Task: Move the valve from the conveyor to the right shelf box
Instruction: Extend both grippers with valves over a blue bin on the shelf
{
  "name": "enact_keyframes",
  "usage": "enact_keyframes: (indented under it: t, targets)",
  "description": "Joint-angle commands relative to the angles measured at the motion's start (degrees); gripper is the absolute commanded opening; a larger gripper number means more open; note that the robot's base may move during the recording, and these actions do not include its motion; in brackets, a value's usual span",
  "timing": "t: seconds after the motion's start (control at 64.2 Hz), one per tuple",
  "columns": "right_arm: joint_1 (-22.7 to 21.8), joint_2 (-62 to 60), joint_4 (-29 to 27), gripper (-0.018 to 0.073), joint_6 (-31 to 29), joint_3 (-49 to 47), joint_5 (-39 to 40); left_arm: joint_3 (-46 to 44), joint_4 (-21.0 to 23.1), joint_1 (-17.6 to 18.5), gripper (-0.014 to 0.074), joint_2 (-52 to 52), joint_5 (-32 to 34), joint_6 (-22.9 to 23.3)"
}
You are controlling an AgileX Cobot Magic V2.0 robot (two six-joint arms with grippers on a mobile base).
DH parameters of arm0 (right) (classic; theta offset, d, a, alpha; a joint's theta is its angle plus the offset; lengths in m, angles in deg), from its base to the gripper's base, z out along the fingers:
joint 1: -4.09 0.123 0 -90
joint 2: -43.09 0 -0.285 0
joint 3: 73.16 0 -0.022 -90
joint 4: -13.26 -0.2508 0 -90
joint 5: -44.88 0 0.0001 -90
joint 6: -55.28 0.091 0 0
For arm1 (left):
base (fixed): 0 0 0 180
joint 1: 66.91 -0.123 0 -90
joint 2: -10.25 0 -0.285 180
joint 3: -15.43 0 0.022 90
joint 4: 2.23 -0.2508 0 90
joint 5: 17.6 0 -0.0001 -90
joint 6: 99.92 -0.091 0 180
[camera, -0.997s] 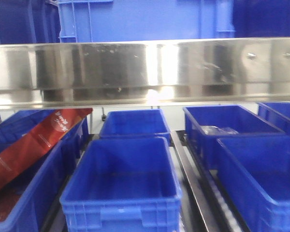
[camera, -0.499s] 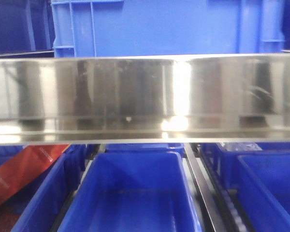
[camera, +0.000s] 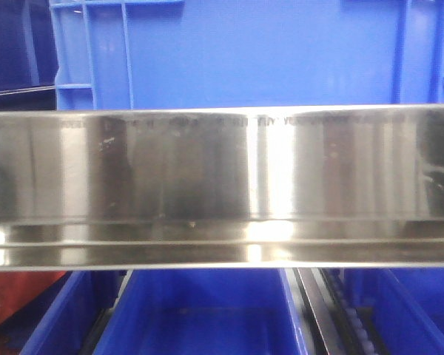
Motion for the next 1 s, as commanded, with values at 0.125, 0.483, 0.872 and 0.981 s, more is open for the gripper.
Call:
enact_keyframes:
  t: [0.125, 0.483, 0.872, 0.981]
  targets:
    - [-0.16, -0.71, 0.08, -0.0152, -0.29, -1.01, 3.49, -0.61, 0.24, 0.26, -0.0111, 0.66, 2.57, 0.30]
    - [-0.16, -0.71, 0.08, -0.0152, -0.29, -1.01, 3.49, -0.61, 0.24, 0.26, -0.0111, 0.66, 2.57, 0.30]
    - [-0.16, -0.71, 0.08, -0.0152, -0.29, -1.01, 3.49, -0.61, 0.24, 0.26, -0.0111, 0.66, 2.57, 0.30]
    - [-0.16, -0.71, 0.08, -0.0152, -0.29, -1.01, 3.49, -0.61, 0.24, 0.26, -0.0111, 0.66, 2.57, 0.30]
